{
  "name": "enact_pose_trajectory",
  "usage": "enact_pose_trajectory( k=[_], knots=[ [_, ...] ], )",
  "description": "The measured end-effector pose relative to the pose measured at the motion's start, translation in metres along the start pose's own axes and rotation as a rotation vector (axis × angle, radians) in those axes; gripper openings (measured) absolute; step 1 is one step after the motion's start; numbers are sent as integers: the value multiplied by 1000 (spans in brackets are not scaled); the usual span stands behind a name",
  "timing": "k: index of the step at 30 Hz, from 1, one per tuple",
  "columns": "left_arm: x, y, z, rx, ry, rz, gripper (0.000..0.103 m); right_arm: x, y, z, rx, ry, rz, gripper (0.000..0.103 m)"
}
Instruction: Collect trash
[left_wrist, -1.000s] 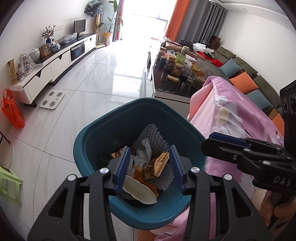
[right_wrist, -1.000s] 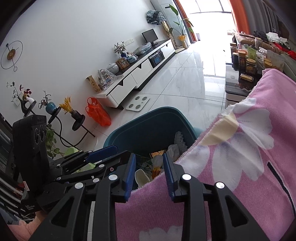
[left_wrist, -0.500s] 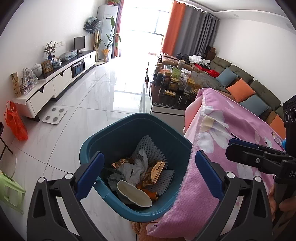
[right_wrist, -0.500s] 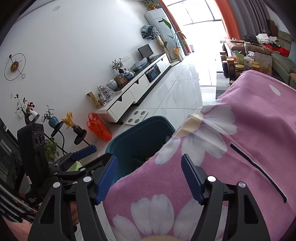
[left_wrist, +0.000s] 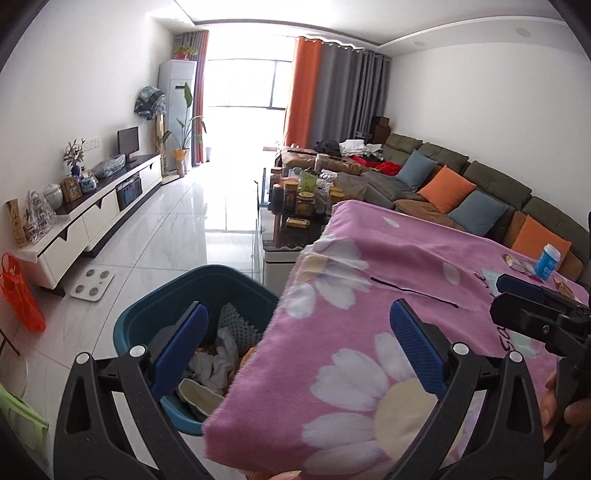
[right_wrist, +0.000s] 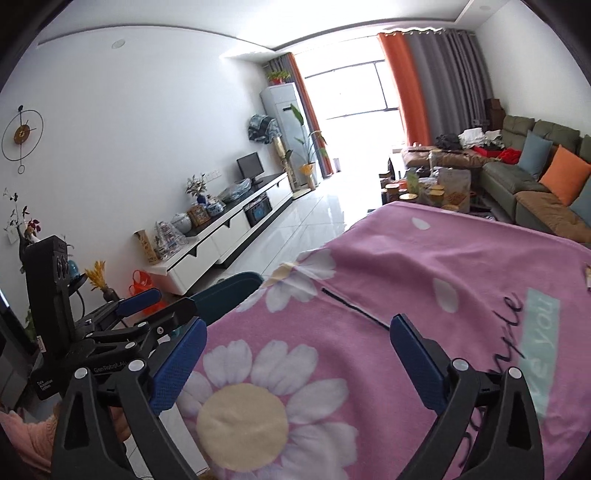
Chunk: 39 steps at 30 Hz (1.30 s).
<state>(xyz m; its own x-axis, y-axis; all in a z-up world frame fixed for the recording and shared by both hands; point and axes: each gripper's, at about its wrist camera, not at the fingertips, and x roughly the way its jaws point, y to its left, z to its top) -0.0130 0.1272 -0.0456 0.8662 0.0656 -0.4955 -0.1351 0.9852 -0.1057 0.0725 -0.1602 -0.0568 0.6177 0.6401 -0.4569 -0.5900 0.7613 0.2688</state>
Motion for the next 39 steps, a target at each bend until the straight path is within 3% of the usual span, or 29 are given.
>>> enact_pose_trajectory(
  k=[7,13,19,28,39],
  knots=[
    [-4,-58,2,82,-71,-49,97,-50,-28,-19,-1,-124,-222,96],
    [-10,-87,3,95,-140,-83,97,-80,-45,-35,24,-180,-344,96],
    [-19,-111,-4,155,-226,-31,97,-101,-56,-45,72,-230,-385,96],
    [-26,-123,-9,159,-239,-95,97,-121,-54,-51,49,-307,-452,96],
    [-37,-125,-10,152,-298,-99,97,-128,-51,-51,55,-327,-487,96]
  ],
)
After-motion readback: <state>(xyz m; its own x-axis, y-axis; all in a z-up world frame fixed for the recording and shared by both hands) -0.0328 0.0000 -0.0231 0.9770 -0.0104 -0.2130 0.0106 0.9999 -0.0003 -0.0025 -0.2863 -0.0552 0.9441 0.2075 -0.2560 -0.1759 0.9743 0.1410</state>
